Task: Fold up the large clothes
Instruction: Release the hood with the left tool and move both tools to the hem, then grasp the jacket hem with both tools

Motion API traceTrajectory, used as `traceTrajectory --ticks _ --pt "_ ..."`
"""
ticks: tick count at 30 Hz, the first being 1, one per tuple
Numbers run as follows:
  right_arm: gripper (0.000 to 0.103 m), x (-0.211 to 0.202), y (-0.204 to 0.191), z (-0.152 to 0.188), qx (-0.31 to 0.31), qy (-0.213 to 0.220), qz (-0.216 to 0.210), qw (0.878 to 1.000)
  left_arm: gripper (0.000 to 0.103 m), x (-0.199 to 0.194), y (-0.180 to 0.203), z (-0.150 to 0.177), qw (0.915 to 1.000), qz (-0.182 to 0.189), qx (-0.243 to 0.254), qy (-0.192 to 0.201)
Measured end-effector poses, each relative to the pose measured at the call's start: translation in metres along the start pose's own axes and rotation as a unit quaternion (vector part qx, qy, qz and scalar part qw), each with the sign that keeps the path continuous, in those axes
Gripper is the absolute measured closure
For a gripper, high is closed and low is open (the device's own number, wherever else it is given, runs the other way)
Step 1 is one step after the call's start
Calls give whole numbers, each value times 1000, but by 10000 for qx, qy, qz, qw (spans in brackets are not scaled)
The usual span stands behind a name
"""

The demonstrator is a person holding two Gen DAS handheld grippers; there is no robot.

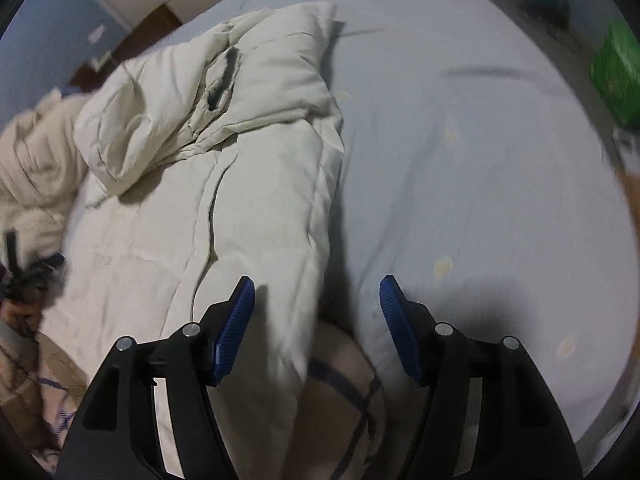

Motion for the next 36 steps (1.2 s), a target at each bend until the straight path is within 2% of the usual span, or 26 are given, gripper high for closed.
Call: traceTrajectory --ticks 2,5,11,13,16,18,21,24,26,31,36 --pt "42 1 3 6 233 -24 -423 9988 18 11 -3 1 9984 457 -247 -236" --pt "42 3 -3 11 401 -118 -946 9946 18 24 2 6 9947 793 -305 -575" --pt "42 7 -25 16 505 -179 -1790 9824 19 25 15 14 9907 1079 -301 -778" --pt "42 5 -33 19 437 -157 -1901 9807 23 22 23 18 9900 1161 -196 -780" --pt "42 -3 -38 23 421 -105 -2209 9743 35 14 30 28 9892 1232 -61 -787" --pt "43 -9 -40 28 394 -102 -2402 9699 46 8 33 37 9884 1314 -10 -754" --pt "47 -17 -42 39 269 -139 -2510 9675 56 -2 31 46 9894 1304 -6 -635" --pt "52 -25 -42 50 198 -192 -2593 9654 58 -11 31 53 9897 1330 -54 -525" --pt "57 -29 -45 57 144 -230 -2669 9633 58 -15 35 56 9895 1361 -89 -481" --pt "59 -38 -53 77 27 -318 -2830 9586 59 -27 40 63 9893 1383 -150 -441" --pt "59 -36 -52 79 104 -299 -2911 9562 55 -30 29 69 9881 1434 -363 -428"
Point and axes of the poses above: each gripper's, at about its wrist camera, not at the fingertips, and x roughly the way its jaws point, y to its right, z to its underside, the point moved 8 cm from there along x, roughly the way its jaws point, and after that the axes turned 5 degrees about -y, right-handed, at the moved point
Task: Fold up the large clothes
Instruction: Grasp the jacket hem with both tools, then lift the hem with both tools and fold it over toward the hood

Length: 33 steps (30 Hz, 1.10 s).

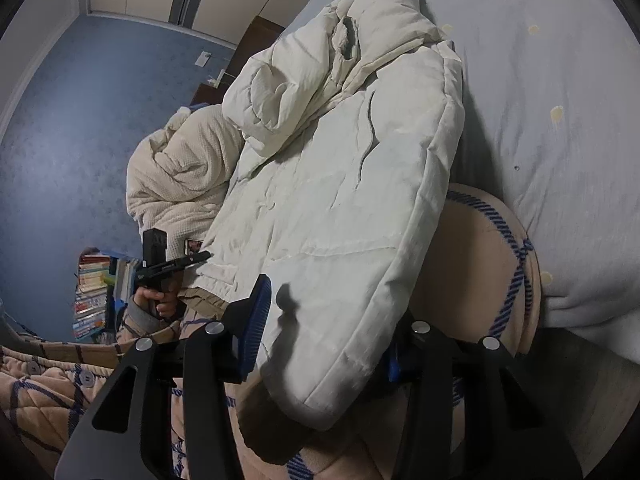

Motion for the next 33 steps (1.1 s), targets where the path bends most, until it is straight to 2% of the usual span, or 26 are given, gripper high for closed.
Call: traceTrajectory --ticks 6,8,13,16,17,18,20,26,33 --pt "60 3 -2 -3 -44 -28 84 10000 51 -9 5 16 9999 73 -21 -78" --pt "68 4 -1 -3 -38 -22 145 9999 51 -13 9 25 9997 211 -32 -130" --pt "75 3 1 -1 -49 -30 129 9999 51 -17 18 40 9989 421 -31 -201" --pt "80 3 -1 0 -110 -11 144 9998 65 -17 20 45 9984 500 -16 -249" --pt "85 2 -1 -1 -136 20 226 9996 82 -17 19 45 9984 512 -35 -243" --pt "86 1 -2 -2 -150 63 261 9995 86 -17 17 45 9982 548 -85 -217" --pt "91 0 -8 -5 -155 175 206 9995 92 -22 19 44 9978 658 -92 -78" --pt "95 -6 -35 -26 -303 498 -102 9982 95 -48 31 23 9920 1089 -83 628" --pt "95 -25 -61 -68 -354 1030 -478 9929 95 -91 45 -18 9821 1129 95 1506"
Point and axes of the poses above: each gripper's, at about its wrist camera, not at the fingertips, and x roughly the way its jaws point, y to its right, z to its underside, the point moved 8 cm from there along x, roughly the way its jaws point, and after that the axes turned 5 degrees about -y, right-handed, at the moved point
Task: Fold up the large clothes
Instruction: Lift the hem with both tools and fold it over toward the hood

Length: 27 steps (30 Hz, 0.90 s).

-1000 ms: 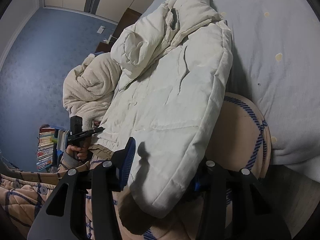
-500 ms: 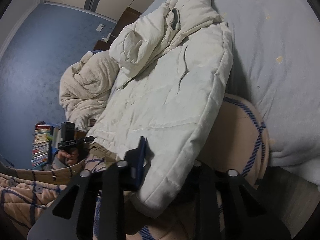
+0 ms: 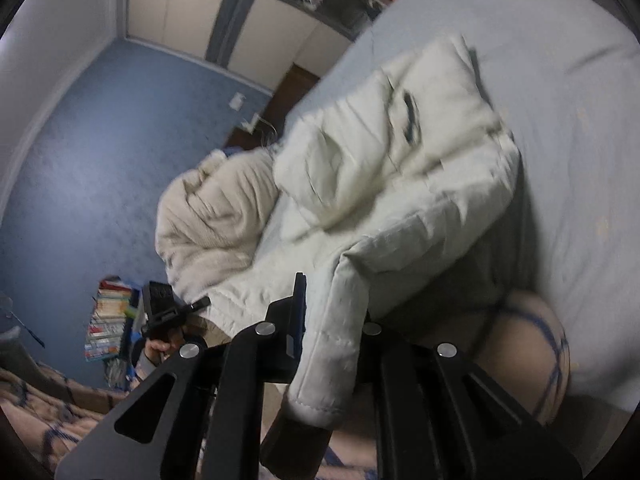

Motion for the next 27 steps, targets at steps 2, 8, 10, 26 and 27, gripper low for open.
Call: traceTrajectory --ticks 2,8,10,26,27 --pt "96 -2 -9 -21 -33 223 -140 9996 95 -5 2 -17 9998 68 32 196" --pt "96 -1 -26 -83 -34 876 -564 9945 95 -18 5 -81 9956 327 0 874" --pt "96 3 -27 -106 74 1106 -709 9913 95 -18 2 -104 9942 326 -41 1024" --pt "96 44 27 -223 1256 1960 -840 9689 95 16 -23 -216 9913 137 -262 1279" --pt "96 48 30 -228 1309 1960 -802 9685 95 20 -25 -221 9914 135 -295 1269"
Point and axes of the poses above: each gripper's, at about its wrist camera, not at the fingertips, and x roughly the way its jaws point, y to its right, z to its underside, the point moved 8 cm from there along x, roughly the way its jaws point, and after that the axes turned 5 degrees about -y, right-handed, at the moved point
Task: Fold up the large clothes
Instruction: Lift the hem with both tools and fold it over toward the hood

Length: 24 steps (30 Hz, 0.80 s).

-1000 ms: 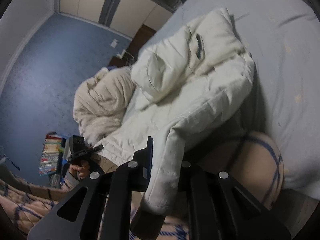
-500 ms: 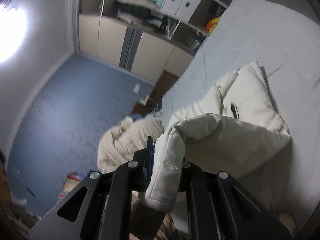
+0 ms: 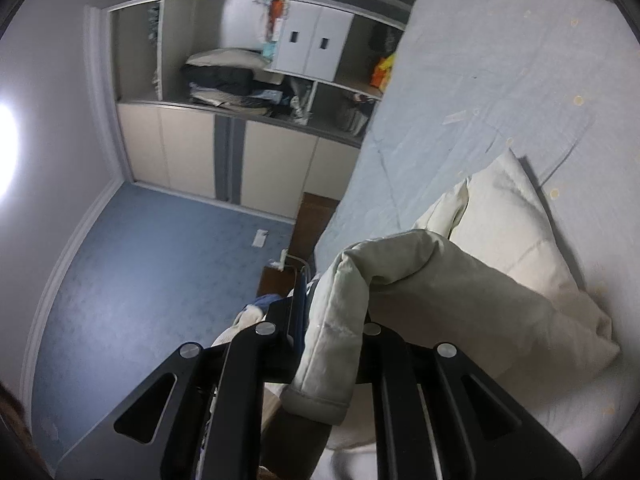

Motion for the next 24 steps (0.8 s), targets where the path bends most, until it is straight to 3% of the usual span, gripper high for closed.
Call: traceTrajectory --ticks 12,17,24 --pt "95 84 68 -52 727 47 926 9930 95 92 -57 -49 9962 -448 -579 -470" --pt "96 114 102 -60 766 -25 1494 9858 95 134 -92 -50 9905 -826 -845 -705" --pt "98 137 135 -61 557 -48 2018 9778 94 172 -113 -43 9847 -1285 -756 -902"
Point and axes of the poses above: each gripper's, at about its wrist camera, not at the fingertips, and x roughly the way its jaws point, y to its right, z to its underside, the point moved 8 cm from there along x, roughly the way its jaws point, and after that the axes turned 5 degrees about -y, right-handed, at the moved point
